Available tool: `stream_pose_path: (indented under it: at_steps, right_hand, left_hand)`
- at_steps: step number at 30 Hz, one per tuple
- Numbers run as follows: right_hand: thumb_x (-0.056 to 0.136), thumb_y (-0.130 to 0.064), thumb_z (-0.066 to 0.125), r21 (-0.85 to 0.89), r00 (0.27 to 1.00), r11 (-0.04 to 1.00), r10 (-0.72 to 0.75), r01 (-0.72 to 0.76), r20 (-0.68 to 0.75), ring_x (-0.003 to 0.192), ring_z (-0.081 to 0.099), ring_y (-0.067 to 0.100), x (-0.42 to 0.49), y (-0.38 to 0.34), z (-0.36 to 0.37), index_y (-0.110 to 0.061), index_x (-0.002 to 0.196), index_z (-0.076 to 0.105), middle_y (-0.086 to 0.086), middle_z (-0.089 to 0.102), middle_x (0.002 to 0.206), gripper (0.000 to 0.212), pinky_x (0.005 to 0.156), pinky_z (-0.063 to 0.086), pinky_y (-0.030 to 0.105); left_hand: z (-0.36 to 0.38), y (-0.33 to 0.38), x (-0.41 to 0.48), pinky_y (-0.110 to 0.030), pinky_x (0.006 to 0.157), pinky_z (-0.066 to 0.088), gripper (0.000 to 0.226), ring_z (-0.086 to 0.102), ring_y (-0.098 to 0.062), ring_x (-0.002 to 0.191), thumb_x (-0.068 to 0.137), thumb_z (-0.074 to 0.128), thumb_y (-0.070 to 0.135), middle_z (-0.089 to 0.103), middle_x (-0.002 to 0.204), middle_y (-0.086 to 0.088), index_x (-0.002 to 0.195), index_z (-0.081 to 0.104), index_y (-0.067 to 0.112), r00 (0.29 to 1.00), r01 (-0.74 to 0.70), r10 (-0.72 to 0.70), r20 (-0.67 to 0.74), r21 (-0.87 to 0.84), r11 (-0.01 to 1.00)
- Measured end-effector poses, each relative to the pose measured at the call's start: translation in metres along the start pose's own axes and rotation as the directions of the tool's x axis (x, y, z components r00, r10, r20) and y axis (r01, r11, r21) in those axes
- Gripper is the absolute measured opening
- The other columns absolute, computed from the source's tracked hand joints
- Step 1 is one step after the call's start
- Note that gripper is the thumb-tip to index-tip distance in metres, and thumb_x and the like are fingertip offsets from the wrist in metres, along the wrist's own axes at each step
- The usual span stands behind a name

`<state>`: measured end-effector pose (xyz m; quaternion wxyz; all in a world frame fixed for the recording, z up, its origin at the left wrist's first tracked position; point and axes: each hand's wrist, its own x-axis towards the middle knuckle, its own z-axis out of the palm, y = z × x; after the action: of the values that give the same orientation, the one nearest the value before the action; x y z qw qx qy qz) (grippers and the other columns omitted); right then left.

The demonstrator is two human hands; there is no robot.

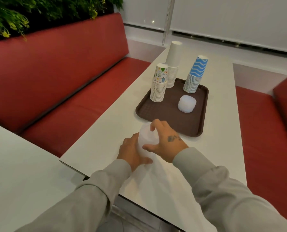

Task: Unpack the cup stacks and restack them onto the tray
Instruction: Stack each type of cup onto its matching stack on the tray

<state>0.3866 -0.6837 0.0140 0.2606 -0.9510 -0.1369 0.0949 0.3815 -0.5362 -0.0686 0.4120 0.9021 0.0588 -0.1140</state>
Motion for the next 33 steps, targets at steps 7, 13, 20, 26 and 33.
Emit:
stream_pose_path:
  at_steps: [7, 13, 20, 26, 33]
  right_hand:
    - [0.083, -0.039, 0.076, 0.078, 1.000, 0.997, 0.023, -0.022, -0.019, 0.095, 0.052, 0.025, 0.005, 0.009, -0.002, -0.029, 0.107, 0.037, -0.007, 0.041, 0.118, 0.047, 0.073, 0.040, 0.029]
    - [0.082, -0.038, 0.078, 0.135, 0.998, 0.989, 0.066, -0.063, -0.024, 0.094, 0.049, 0.023, 0.010, 0.010, -0.008, -0.030, 0.104, 0.038, -0.006, 0.043, 0.112, 0.047, 0.061, 0.036, 0.019]
    - [0.080, -0.038, 0.080, 0.157, 0.994, 0.984, 0.091, -0.081, -0.061, 0.093, 0.050, 0.020, 0.025, 0.001, -0.024, -0.032, 0.105, 0.039, -0.005, 0.047, 0.110, 0.048, 0.064, 0.039, 0.021]
    - [0.078, -0.041, 0.081, 0.160, 0.986, 0.981, 0.128, -0.110, -0.109, 0.089, 0.051, 0.016, 0.040, -0.015, -0.054, -0.032, 0.103, 0.042, -0.005, 0.049, 0.105, 0.048, 0.066, 0.044, 0.026]
    - [0.082, -0.050, 0.075, 0.156, 0.970, 0.979, 0.162, -0.134, -0.184, 0.099, 0.051, 0.015, 0.053, -0.042, -0.077, -0.032, 0.103, 0.052, -0.005, 0.047, 0.116, 0.036, 0.083, 0.049, 0.030]
  left_hand:
    - [0.002, 0.005, 0.011, -0.038, 0.087, 0.052, 0.070, 0.051, -0.022, 0.105, 0.058, 0.086, 0.038, 0.049, 0.096, 0.014, 0.113, 0.043, 0.037, 0.999, -0.039, 0.040, -0.004, 0.061, 0.997]
    - [-0.002, 0.011, 0.016, -0.041, 0.087, 0.053, 0.069, 0.054, -0.023, 0.101, 0.061, 0.085, 0.031, 0.054, 0.096, 0.011, 0.118, 0.046, 0.031, 0.998, -0.066, 0.065, 0.013, 0.093, 0.993]
    - [-0.009, 0.020, 0.033, -0.038, 0.095, 0.054, 0.097, 0.055, -0.023, 0.112, 0.063, 0.087, 0.010, 0.048, 0.124, 0.005, 0.140, 0.035, 0.035, 0.993, -0.115, 0.120, 0.021, -0.169, 0.979]
    - [-0.033, 0.045, 0.050, -0.027, 0.079, 0.059, 0.090, 0.057, -0.017, 0.117, 0.067, 0.092, 0.021, 0.057, 0.126, 0.013, 0.136, 0.039, 0.044, 0.966, -0.164, 0.244, 0.089, -0.521, 0.838]
    - [-0.070, 0.056, 0.066, -0.036, 0.092, 0.056, 0.079, 0.058, -0.016, 0.110, 0.067, 0.091, 0.032, 0.059, 0.121, 0.011, 0.129, 0.042, 0.039, 0.959, -0.217, 0.278, 0.061, -0.475, 0.853]
